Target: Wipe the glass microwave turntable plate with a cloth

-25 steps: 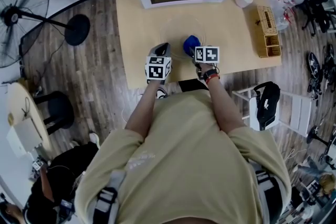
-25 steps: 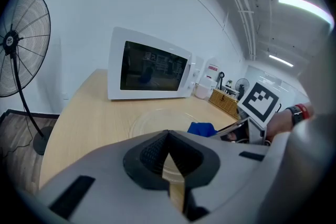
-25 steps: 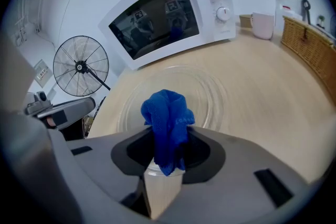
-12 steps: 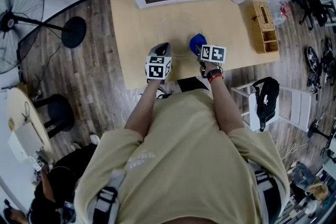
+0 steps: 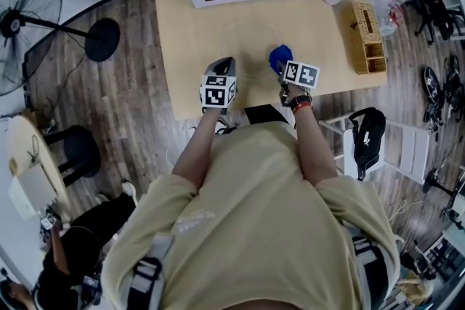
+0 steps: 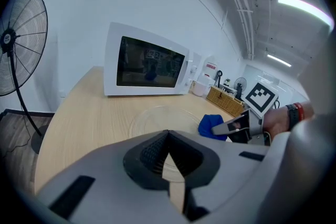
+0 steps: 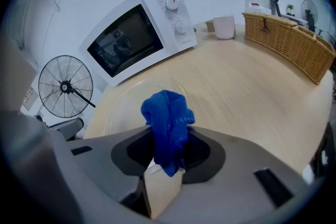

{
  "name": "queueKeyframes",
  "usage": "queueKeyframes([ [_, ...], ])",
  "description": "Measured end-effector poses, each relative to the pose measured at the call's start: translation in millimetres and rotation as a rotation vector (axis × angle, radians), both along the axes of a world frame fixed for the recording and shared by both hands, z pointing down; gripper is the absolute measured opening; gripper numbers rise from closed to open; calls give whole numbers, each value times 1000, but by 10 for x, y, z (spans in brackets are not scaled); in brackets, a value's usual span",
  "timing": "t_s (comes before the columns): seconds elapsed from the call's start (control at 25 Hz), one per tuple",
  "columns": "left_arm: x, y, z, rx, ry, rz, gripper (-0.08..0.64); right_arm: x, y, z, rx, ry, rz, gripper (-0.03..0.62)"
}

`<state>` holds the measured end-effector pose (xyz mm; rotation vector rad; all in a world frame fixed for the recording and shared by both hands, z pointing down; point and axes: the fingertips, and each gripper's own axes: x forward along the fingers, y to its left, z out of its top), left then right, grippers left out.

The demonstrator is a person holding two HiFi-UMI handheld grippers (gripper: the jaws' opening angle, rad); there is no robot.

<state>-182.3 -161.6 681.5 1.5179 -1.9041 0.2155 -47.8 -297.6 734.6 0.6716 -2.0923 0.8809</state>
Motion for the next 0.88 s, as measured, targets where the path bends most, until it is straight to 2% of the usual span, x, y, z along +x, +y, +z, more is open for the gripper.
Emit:
queueKeyframes([
  [0.08, -19, 38, 7, 0, -2, -7, 18, -19, 35, -18, -15, -22, 13, 137],
  [0.2, -50, 85, 23, -3, -2, -18, 18, -119, 139, -61, -50, -56, -21, 135],
  [0.36, -79, 160, 5, -4, 1, -31, 18, -360, 381, -159, -93, -114, -106, 135],
  [0.56, -123, 259, -16, -4, -6, -51, 18, -645, 828, -220, -163, -173, -260, 135],
  [0.68, -138, 328, -27, -4, -9, -62, 18, -732, 1084, -203, -195, -179, -337, 135],
  [0.88, -161, 421, -34, -9, -16, -73, 18, -814, 1354, -135, -216, -168, -407, 135],
])
